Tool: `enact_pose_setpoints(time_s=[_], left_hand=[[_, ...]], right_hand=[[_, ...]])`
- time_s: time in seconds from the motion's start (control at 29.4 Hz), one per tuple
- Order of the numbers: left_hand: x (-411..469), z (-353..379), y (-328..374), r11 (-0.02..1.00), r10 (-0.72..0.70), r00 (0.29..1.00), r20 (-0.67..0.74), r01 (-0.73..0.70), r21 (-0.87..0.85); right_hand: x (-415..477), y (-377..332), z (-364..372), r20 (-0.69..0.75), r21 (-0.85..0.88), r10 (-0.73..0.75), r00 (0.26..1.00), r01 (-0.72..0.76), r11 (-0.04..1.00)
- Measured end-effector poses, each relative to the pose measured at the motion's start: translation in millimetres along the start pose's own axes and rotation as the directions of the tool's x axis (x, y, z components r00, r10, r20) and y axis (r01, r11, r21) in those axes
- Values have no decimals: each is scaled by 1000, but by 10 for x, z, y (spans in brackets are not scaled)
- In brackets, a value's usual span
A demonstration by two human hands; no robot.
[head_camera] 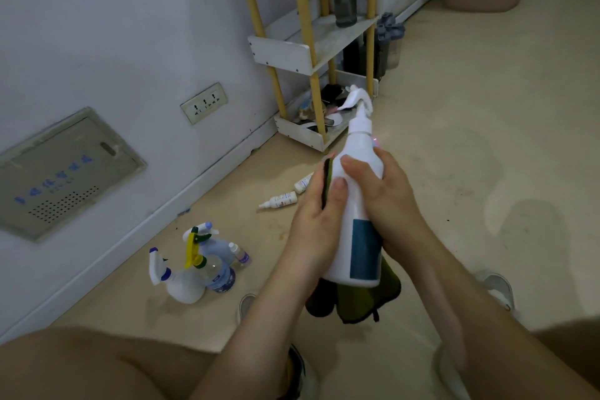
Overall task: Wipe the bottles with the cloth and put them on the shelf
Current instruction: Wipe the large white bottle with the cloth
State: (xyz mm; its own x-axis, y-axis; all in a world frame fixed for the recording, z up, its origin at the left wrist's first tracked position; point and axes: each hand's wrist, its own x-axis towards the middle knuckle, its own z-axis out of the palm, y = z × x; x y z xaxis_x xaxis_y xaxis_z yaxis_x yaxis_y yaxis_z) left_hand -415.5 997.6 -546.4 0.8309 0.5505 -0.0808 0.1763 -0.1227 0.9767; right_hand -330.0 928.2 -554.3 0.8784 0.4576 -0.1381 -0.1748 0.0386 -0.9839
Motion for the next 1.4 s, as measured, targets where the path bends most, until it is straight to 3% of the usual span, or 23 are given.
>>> enact_pose_setpoints(time_s=[0.14, 0.24, 0.34, 0.44, 0.54, 0.61, 0.82, 0.92, 1.02, 1.12, 1.23, 1.33, 1.4], left_hand=[[-189, -96, -104, 983, -29, 978, 206, -10, 185], [-178, -75, -184, 948, -81, 983, 162, 26, 316], [-114, -77, -188, 977, -125, 992, 27, 119, 175], [-115, -148, -192, 982, -134, 988, 74, 143, -126], [-81, -245, -139, 944, -79, 993, 92, 104, -315], [-9, -312, -104, 927, -89, 994, 68, 107, -358], [123, -379, -72, 937, -192, 978, -78, 159, -311], [158, -398, -67, 924, -255, 959, -126, 202, -326], [188, -351, -38, 916, -280, 951, -129, 224, -332], [189, -259, -16, 977, -144, 976, -161, 115, -179], [3, -98, -70, 993, -104, 982, -156, 95, -65], [-245, 75, -140, 998, -66, 992, -106, 67, 12], [-140, 61, -132, 990, -17, 989, -145, 37, 135]], right_hand=[[87, -79, -65, -98, -16, -108, 989, 106, 994], [107, -62, -41, -77, -75, -136, 988, 130, 989], [209, 9, -15, -3, 53, 64, 998, -63, 997], [245, 119, -159, 119, 41, 161, 980, -167, 985], [108, 201, -155, 398, -151, 291, 870, -251, 956], [17, 264, -143, 495, -119, 302, 815, -280, 952], [18, 55, -166, 303, 7, 180, 936, -191, 982], [-36, -161, -240, 238, 120, 133, 962, -165, 979], [-225, -223, -46, 300, -10, 45, 953, -44, 999], [-361, -126, 205, 353, -251, -141, 925, 239, 938], [-198, -159, 196, 241, -220, -108, 965, 163, 962], [97, -204, 66, 79, -80, 7, 997, -1, 997], [18, -148, 88, 73, -85, -53, 996, 59, 995]])
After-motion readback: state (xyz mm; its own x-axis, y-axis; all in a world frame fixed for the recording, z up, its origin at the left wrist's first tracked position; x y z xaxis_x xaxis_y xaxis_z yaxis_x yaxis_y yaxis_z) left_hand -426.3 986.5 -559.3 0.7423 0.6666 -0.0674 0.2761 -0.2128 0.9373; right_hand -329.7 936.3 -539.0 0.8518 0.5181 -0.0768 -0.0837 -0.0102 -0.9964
